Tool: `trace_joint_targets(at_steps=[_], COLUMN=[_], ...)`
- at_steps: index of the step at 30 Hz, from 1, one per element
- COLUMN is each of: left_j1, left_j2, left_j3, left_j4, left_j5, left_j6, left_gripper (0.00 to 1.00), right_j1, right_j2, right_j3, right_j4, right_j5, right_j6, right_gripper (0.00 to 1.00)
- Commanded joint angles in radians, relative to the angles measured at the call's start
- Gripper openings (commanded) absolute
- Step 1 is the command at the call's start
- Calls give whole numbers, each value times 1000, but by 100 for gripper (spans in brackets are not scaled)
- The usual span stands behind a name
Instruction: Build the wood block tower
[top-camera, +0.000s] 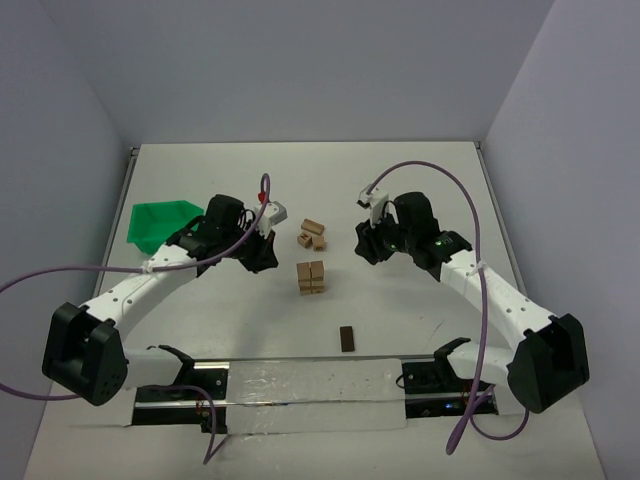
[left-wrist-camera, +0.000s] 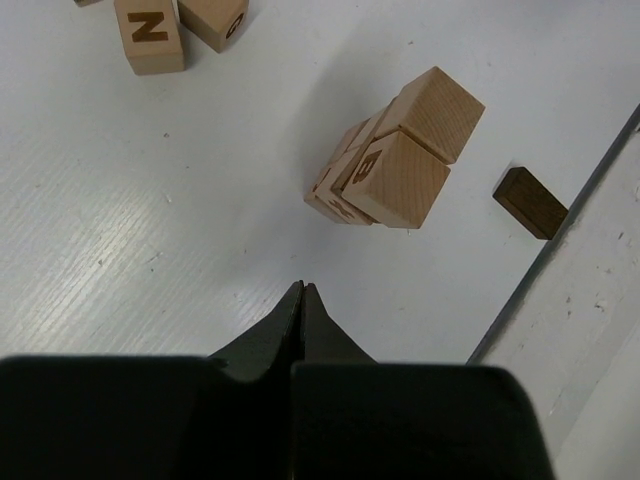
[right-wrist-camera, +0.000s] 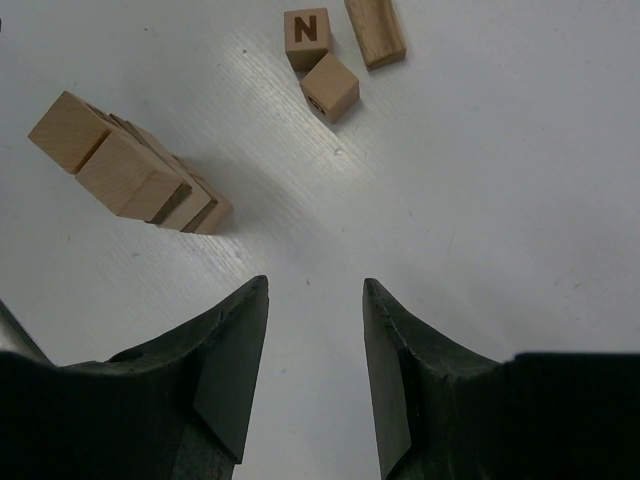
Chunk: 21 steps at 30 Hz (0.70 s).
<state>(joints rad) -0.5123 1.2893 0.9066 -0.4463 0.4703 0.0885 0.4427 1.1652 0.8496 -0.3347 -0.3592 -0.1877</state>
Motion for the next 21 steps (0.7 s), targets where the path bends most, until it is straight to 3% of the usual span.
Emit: trace_joint_targets(at_steps=[1,6,9,14,18,21], left_j1=[18,36,61,97,124,148], left_j2=[-71,-161,-213,-298,-338,-389], left_j3=[26,33,61,71,83,59], left_j4=[45,6,-37,-19,-61,-73], left_j5=[37,43,2,-73,-92,-120], left_j6=[51,114,120,40,-13,0], left_gripper=[4,8,1,0,0,0], right_j1=[8,8,8,14,21,33], right_j2=[-36,-113,-189,-198,-176,-160], right_j3=[-4,-24,-30,-46,-32,-27], right_j4=[-5,-115,-211,-304,-289,-295], right_j5=[-14,-76,-79,-57,-9,-47], right_j6=[-28,-136,-197,-158,-77,-137], right_gripper=[50,51,54,65,67,74])
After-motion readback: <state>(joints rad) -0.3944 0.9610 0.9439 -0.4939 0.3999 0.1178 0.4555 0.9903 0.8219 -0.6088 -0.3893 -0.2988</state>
